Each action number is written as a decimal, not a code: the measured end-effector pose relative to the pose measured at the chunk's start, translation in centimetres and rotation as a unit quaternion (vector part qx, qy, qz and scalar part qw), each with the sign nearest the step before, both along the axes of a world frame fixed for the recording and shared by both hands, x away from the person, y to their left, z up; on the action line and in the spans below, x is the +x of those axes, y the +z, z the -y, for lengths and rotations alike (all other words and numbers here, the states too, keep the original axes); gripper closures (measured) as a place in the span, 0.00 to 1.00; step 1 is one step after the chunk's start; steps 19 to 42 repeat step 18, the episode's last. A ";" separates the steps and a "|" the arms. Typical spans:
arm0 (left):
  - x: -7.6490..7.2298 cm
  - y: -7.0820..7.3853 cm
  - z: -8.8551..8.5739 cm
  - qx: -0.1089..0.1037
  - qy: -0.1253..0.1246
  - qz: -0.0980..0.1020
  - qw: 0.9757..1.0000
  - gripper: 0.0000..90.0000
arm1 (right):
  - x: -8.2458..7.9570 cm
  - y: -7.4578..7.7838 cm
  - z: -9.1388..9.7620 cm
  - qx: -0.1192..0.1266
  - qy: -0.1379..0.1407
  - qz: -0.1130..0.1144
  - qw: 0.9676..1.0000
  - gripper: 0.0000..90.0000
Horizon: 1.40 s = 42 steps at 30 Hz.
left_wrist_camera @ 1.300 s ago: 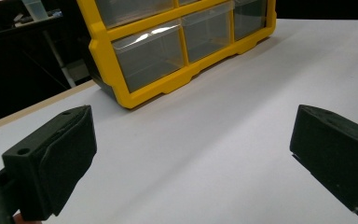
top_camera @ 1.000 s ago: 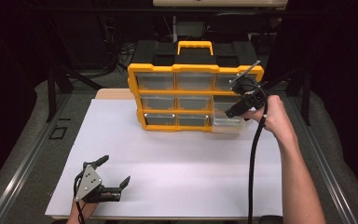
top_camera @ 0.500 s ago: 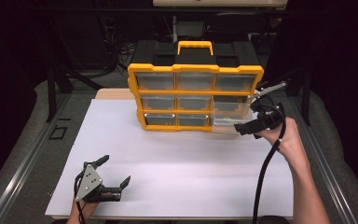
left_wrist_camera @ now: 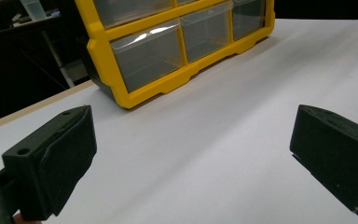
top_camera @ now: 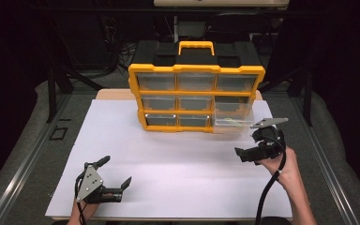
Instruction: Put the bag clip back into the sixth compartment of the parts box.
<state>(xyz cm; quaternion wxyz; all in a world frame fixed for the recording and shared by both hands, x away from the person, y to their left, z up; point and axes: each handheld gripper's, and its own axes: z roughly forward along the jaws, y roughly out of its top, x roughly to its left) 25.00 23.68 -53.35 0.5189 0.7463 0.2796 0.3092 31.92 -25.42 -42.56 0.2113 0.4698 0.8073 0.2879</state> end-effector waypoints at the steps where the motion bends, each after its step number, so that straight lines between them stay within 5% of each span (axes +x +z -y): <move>1: 0.0 0.0 0.0 0.000 -0.001 0.000 1.000 0.00 | -0.2 -0.5 -0.1 0.001 -0.001 -0.001 1.000 0.00; 14: 0.0 0.0 0.0 0.003 0.000 -0.001 1.000 0.00 | -1.6 -5.3 -0.1 0.024 -0.006 -0.006 1.000 0.00; 18: 0.1 0.0 0.1 0.004 -0.003 -0.001 1.000 0.00 | -2.5 -6.2 0.2 0.035 -0.001 0.015 0.999 0.00; 42: 0.1 0.0 0.1 0.004 -0.003 -0.001 1.000 0.00 | -2.5 -6.2 0.2 0.035 -0.001 0.015 0.999 0.00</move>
